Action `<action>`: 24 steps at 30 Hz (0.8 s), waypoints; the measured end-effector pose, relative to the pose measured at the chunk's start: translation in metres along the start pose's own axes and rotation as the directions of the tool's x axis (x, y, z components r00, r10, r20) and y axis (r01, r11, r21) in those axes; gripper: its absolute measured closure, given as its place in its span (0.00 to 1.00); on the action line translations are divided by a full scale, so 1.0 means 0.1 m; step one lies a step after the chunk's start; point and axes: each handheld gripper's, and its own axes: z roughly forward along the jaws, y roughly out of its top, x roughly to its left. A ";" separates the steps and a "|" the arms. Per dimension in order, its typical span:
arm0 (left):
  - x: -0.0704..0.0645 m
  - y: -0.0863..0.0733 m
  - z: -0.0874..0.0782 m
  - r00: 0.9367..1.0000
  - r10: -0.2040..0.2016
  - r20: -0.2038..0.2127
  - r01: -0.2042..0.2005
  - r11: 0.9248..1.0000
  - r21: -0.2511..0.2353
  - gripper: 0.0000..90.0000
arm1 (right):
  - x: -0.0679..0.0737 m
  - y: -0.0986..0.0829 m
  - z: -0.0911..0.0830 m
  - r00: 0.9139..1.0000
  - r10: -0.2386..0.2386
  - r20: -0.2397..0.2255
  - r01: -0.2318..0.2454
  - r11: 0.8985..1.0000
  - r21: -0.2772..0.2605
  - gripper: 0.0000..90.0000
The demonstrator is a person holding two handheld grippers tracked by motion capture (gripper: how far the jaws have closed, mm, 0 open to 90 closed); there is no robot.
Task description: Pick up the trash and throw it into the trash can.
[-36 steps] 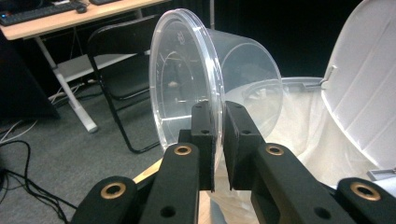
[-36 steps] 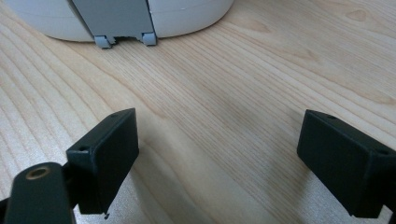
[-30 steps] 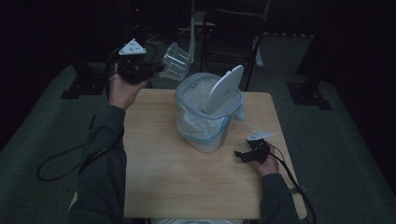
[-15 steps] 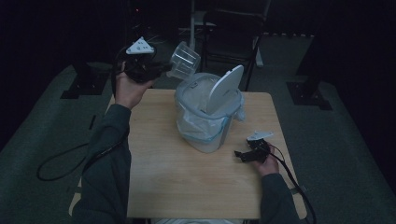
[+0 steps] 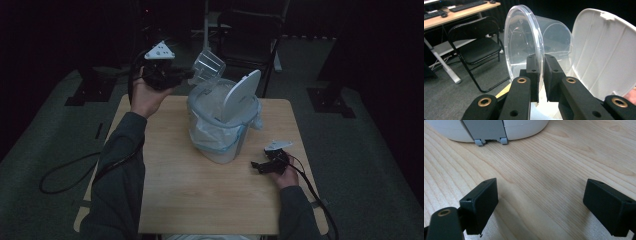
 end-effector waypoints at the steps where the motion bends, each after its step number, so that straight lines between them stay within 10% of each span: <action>1: -0.01 0.00 0.01 1.000 0.003 0.002 -0.003 1.000 0.001 0.93 | 0.00 0.00 0.00 1.000 0.000 0.000 0.000 1.000 0.000 0.13; 24: -0.22 0.07 0.14 0.997 0.040 0.063 -0.040 0.999 0.002 0.93 | 0.00 0.00 0.00 1.000 0.001 -0.001 -0.001 1.000 -0.001 0.13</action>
